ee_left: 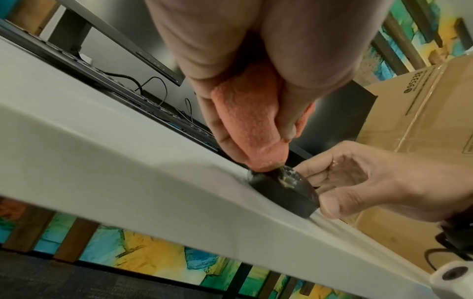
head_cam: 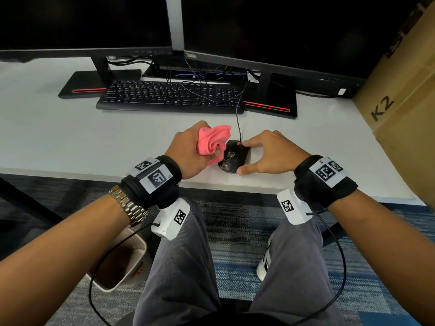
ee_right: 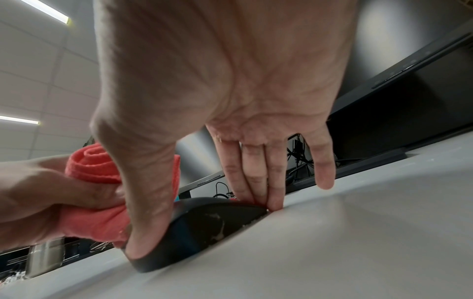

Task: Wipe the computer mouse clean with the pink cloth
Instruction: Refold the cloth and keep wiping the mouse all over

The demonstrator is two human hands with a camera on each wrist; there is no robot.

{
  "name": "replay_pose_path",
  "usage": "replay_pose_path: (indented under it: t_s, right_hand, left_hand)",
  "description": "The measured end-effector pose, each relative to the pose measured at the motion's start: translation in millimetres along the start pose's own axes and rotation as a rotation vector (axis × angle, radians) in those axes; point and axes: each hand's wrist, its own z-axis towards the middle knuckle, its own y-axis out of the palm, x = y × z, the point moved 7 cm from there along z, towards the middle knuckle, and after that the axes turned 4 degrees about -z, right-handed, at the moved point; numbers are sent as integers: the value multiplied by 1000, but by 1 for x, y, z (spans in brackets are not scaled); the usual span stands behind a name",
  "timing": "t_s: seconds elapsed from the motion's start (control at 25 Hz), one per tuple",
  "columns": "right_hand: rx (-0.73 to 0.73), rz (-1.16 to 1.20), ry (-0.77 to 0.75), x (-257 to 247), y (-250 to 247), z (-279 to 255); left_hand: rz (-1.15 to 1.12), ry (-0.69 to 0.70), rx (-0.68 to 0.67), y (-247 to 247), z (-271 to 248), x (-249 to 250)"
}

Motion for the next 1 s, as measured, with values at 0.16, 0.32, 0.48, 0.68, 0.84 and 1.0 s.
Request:
replay_pose_path:
  t_s: [0.16,0.32,0.48,0.68,0.84,1.0]
  right_hand:
    - [0,1,-6,0,1,1]
    - [2,-3,-1,2,1,2]
    - [-4,3,4,3,3,3]
    - [-1,6,3,5,4,3]
    - [-3,7,-5,3,3,2]
    - [-5,-3,-13,2,3,2]
  left_hand:
    - [-15,6,-19,7,-7,-2]
    - [-39,23,-50,10,-16,-3]
    - [-55,17,-38,-2,-4,2]
    - [-46,72,-42,-10,33,18]
    - [56,113,-144,8,53,25]
    - [13,109,-184,19,56,17]
